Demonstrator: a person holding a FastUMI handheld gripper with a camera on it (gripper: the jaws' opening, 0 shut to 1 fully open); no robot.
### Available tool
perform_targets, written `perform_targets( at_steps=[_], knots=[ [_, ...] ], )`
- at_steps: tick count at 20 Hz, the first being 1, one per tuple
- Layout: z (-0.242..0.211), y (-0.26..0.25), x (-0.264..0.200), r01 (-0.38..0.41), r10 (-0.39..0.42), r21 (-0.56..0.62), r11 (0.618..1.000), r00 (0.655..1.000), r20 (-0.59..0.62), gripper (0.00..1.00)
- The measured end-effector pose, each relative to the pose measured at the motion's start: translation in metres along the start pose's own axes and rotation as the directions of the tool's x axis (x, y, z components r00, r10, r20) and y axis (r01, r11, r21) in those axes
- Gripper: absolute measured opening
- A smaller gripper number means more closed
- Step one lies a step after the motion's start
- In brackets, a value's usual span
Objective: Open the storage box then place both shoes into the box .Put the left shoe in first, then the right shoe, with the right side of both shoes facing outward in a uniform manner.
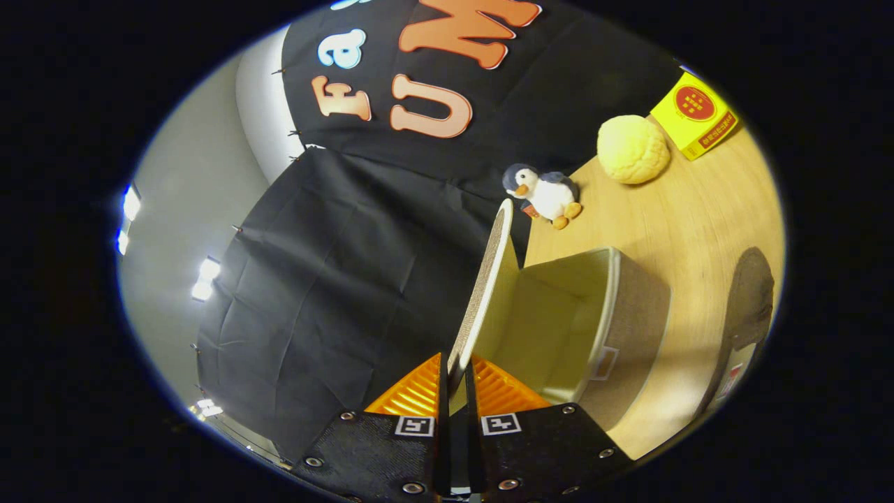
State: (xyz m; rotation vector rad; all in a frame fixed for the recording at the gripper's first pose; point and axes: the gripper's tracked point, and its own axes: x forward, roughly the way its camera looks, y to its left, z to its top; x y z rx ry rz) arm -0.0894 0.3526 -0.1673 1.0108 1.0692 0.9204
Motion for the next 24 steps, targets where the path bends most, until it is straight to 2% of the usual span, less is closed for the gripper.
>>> perform_targets(
  at_steps=[5, 8, 12, 18, 20, 21, 24],
  knots=[
    [0.007, 0.042, 0.036, -0.024, 0.023, -0.055, 0.998, 1.000, -0.016, 0.11],
    [0.005, 0.052, 0.064, 0.028, -0.029, -0.115, 0.993, 1.000, -0.007, 0.13],
    [-0.019, 0.067, 0.103, 0.036, -0.046, -0.160, 0.986, 0.997, -0.062, 0.18],
    [-0.045, 0.068, 0.123, 0.097, -0.125, -0.199, 0.975, 0.983, -0.133, 0.42],
    [-0.051, 0.069, 0.125, 0.103, -0.136, -0.211, 0.972, 0.980, -0.148, 0.53],
    [-0.054, 0.070, 0.125, 0.102, -0.139, -0.225, 0.969, 0.978, -0.153, 0.66],
    [-0.051, 0.054, 0.118, 0.142, -0.189, -0.304, 0.942, 0.973, -0.131, 0.82]
  ],
)
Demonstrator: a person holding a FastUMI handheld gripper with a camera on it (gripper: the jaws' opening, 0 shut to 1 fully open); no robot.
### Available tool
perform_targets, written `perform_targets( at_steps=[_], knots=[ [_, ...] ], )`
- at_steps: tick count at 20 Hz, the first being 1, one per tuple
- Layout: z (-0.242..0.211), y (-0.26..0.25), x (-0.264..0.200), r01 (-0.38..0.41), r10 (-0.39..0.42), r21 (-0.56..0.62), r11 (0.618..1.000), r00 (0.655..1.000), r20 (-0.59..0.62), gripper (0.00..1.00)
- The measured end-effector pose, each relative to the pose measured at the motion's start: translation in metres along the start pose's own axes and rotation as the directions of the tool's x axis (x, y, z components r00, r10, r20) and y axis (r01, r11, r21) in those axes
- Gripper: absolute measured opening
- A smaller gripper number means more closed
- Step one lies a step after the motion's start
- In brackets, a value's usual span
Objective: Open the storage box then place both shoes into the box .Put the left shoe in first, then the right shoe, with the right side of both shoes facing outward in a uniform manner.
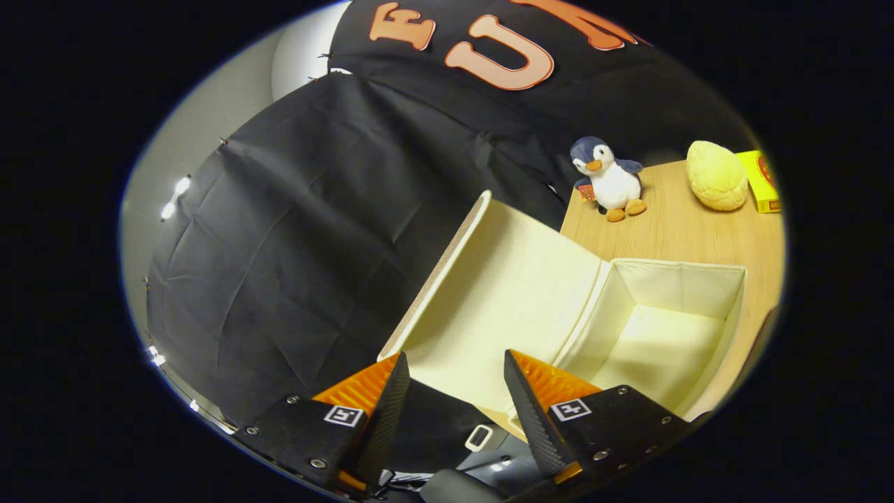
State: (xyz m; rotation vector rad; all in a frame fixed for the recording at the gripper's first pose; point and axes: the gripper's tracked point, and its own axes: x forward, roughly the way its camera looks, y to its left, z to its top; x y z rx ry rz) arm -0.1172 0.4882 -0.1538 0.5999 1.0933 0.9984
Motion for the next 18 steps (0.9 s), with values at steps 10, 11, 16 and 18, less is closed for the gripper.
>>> perform_targets(
  at_steps=[10, 11, 16, 18],
  knots=[
    [-0.012, -0.089, -0.075, 0.218, -0.214, -0.044, 0.975, 0.973, 0.081, 0.97],
    [-0.017, -0.102, -0.085, 0.242, -0.239, -0.036, 0.970, 0.968, 0.077, 0.97],
    [-0.028, -0.168, -0.138, 0.386, -0.384, 0.003, 0.922, 0.917, 0.111, 0.97],
    [-0.036, -0.195, -0.156, 0.436, -0.435, 0.018, 0.900, 0.893, 0.114, 0.97]
  ],
)
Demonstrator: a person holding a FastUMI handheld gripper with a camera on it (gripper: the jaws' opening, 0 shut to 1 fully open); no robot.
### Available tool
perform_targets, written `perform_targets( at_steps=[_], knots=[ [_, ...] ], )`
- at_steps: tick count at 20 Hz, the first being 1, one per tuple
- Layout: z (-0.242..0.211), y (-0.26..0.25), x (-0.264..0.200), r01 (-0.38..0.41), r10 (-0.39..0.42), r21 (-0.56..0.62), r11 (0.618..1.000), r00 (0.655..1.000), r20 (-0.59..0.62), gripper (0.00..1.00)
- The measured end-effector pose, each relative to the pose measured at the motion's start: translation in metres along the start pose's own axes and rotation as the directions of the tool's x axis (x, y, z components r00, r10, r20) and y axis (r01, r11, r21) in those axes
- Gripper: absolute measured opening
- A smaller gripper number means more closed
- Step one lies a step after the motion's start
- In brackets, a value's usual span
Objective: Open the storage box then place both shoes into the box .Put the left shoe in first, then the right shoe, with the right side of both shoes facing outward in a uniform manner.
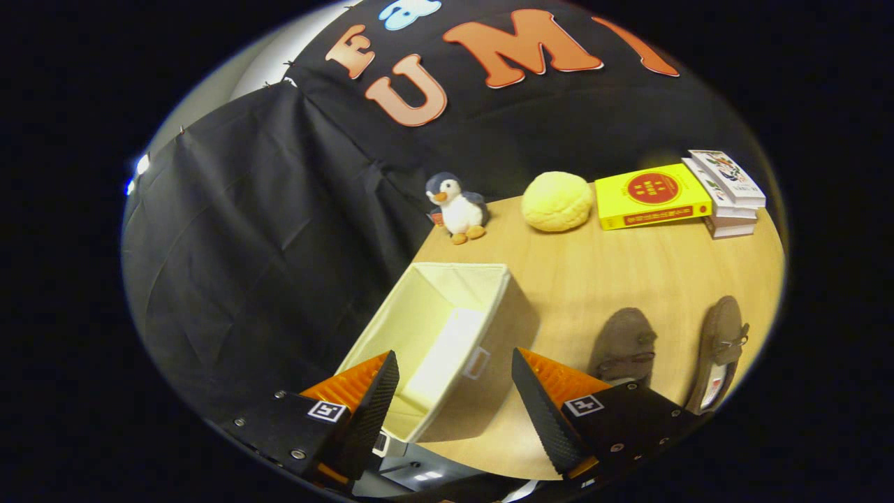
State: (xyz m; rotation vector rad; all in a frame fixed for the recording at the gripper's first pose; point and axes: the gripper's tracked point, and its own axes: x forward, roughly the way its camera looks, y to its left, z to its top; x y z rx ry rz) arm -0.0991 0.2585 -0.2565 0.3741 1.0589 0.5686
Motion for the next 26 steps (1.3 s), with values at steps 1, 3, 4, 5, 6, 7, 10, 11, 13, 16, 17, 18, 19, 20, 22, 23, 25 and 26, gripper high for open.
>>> perform_targets(
  at_steps=[1, 3, 4, 5, 6, 7, 10, 11, 13, 16, 17, 18, 19, 20, 22, 23, 25, 26],
  knots=[
    [-0.008, -0.019, -0.001, 0.035, -0.035, 0.011, 0.999, 0.999, -0.009, 0.97],
    [-0.023, -0.053, -0.004, 0.102, -0.101, 0.034, 0.994, 0.995, -0.027, 0.97],
    [-0.029, -0.068, -0.007, 0.130, -0.128, 0.041, 0.991, 0.991, -0.033, 0.97],
    [-0.036, -0.082, -0.010, 0.160, -0.158, 0.042, 0.986, 0.987, -0.038, 0.97],
    [-0.040, -0.097, -0.011, 0.188, -0.187, 0.038, 0.981, 0.981, -0.044, 0.98],
    [-0.045, -0.109, -0.012, 0.213, -0.211, 0.033, 0.977, 0.976, -0.052, 0.97],
    [-0.059, -0.133, -0.014, 0.251, -0.249, 0.024, 0.968, 0.966, -0.067, 0.97],
    [-0.061, -0.141, -0.011, 0.262, -0.260, 0.017, 0.965, 0.963, -0.070, 0.97],
    [-0.067, -0.155, -0.004, 0.284, -0.283, 0.003, 0.959, 0.956, -0.081, 0.97],
    [-0.075, -0.174, 0.008, 0.324, -0.325, -0.025, 0.946, 0.940, -0.101, 0.96],
    [-0.076, -0.183, 0.013, 0.344, -0.346, -0.038, 0.938, 0.932, -0.105, 0.96],
    [-0.079, -0.192, 0.017, 0.366, -0.369, -0.050, 0.929, 0.923, -0.110, 0.95],
    [-0.080, -0.199, 0.022, 0.379, -0.384, -0.064, 0.923, 0.916, -0.117, 0.93],
    [-0.081, -0.206, 0.025, 0.393, -0.400, -0.077, 0.916, 0.909, -0.119, 0.91],
    [-0.081, -0.216, 0.034, 0.410, -0.420, -0.100, 0.906, 0.899, -0.121, 0.87],
    [-0.079, -0.220, 0.038, 0.415, -0.426, -0.106, 0.904, 0.897, -0.118, 0.84],
    [-0.076, -0.223, 0.046, 0.415, -0.427, -0.117, 0.902, 0.897, -0.109, 0.79],
    [-0.075, -0.223, 0.050, 0.412, -0.424, -0.121, 0.903, 0.899, -0.109, 0.76]
  ],
)
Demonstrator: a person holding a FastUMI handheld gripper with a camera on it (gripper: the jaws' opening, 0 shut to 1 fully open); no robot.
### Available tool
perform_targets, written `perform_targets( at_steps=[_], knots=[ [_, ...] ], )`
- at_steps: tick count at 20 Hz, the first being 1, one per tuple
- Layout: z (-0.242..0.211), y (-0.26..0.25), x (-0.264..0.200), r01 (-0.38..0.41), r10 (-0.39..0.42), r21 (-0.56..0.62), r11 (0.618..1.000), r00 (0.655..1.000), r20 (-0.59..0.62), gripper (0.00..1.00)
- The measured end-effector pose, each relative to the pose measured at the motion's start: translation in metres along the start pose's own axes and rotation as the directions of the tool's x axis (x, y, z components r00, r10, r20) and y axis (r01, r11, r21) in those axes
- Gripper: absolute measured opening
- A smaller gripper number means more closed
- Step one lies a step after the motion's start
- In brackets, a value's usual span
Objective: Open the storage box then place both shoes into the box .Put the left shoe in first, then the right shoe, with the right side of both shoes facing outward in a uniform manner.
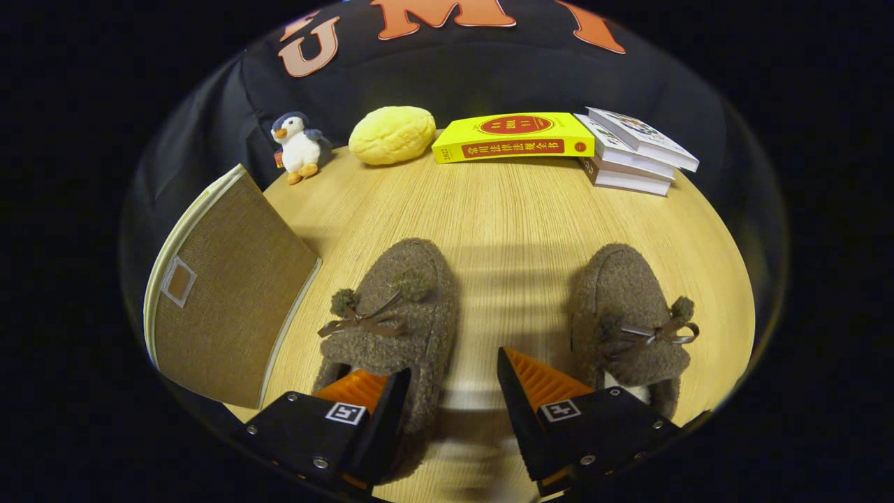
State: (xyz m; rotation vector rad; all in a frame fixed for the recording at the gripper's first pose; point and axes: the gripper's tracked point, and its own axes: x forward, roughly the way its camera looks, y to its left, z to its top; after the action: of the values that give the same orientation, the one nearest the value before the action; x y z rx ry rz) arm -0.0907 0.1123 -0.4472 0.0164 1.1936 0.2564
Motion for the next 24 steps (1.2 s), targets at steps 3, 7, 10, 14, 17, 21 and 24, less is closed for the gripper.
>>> perform_targets(
  at_steps=[3, 7, 10, 14, 17, 21, 24],
  knots=[
    [0.006, 0.008, 0.006, -0.014, 0.014, 0.002, 1.000, 1.000, 0.015, 0.61],
    [0.008, 0.015, 0.003, -0.025, 0.025, 0.002, 1.000, 1.000, 0.014, 0.32],
    [0.022, 0.021, -0.005, -0.033, 0.031, 0.041, 0.999, 0.997, 0.064, 0.17],
    [0.043, 0.032, -0.027, -0.041, 0.033, 0.072, 0.997, 0.993, 0.111, 0.08],
    [0.077, 0.056, -0.063, -0.096, 0.069, 0.157, 0.983, 0.983, 0.169, 0.08],
    [0.118, 0.088, -0.109, -0.122, 0.080, 0.207, 0.971, 0.976, 0.201, 0.08],
    [0.148, 0.124, -0.143, -0.164, 0.112, 0.203, 0.965, 0.963, 0.246, 0.07]
  ],
)
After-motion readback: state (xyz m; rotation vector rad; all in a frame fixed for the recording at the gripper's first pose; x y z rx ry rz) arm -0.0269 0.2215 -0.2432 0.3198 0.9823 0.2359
